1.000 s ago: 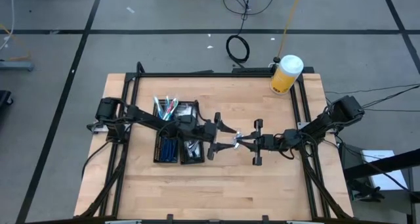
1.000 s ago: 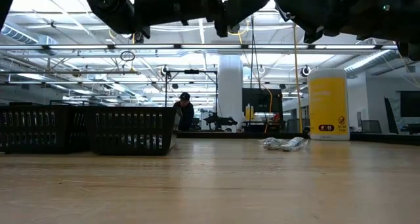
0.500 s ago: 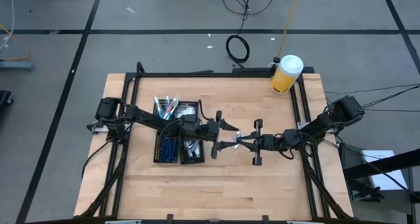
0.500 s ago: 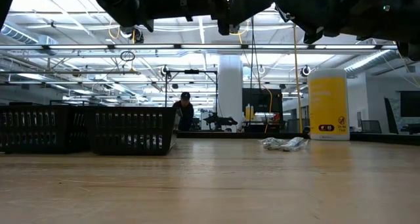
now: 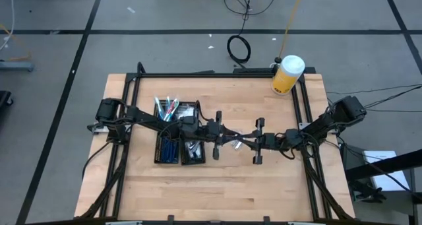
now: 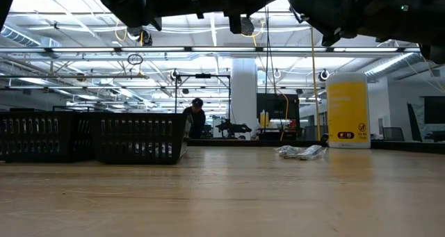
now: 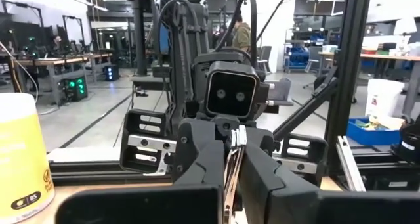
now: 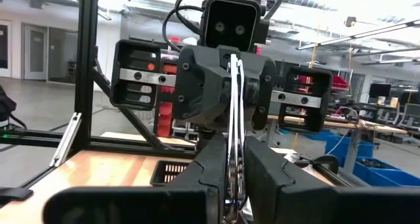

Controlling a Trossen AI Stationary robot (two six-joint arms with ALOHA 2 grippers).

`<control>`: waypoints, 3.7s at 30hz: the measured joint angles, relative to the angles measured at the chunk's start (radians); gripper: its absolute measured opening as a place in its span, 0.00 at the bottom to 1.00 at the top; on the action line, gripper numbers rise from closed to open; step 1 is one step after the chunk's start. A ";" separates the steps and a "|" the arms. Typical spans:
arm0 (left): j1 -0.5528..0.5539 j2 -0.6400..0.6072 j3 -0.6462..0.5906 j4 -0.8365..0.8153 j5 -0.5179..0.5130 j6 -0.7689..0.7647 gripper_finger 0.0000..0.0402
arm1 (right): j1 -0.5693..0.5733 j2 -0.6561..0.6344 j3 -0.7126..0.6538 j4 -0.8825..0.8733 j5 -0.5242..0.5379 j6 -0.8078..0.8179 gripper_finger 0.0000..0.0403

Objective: Pick & Place Travel size toiletries
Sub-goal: Put the nail cutter into the bottom right black bin

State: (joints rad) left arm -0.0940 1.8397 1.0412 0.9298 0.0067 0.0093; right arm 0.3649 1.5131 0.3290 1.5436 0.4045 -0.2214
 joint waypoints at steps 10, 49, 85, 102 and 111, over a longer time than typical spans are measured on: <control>0.004 -0.073 0.000 -0.138 -0.025 -0.068 0.03 | 0.004 0.002 -0.008 -0.104 0.079 0.050 0.33; -0.138 -0.478 -0.470 -0.679 -0.181 -0.760 0.03 | 0.004 -0.006 -0.015 -0.263 0.196 0.237 0.60; -0.096 -0.481 -0.323 -0.324 -0.095 -0.298 0.61 | -0.123 -0.006 0.040 -1.026 -0.075 0.586 0.59; -0.096 -0.481 -0.323 -0.471 -0.131 -0.329 0.61 | -0.092 -0.007 0.040 -1.026 -0.258 0.546 0.59; -0.096 -0.481 -0.323 -0.469 -0.132 -0.328 0.61 | -0.088 -0.006 0.040 -1.015 -0.131 0.505 0.59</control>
State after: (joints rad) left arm -0.1898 1.3590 0.7181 0.4606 -0.1249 -0.3187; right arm 0.2768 1.5074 0.3691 0.5291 0.2737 0.2835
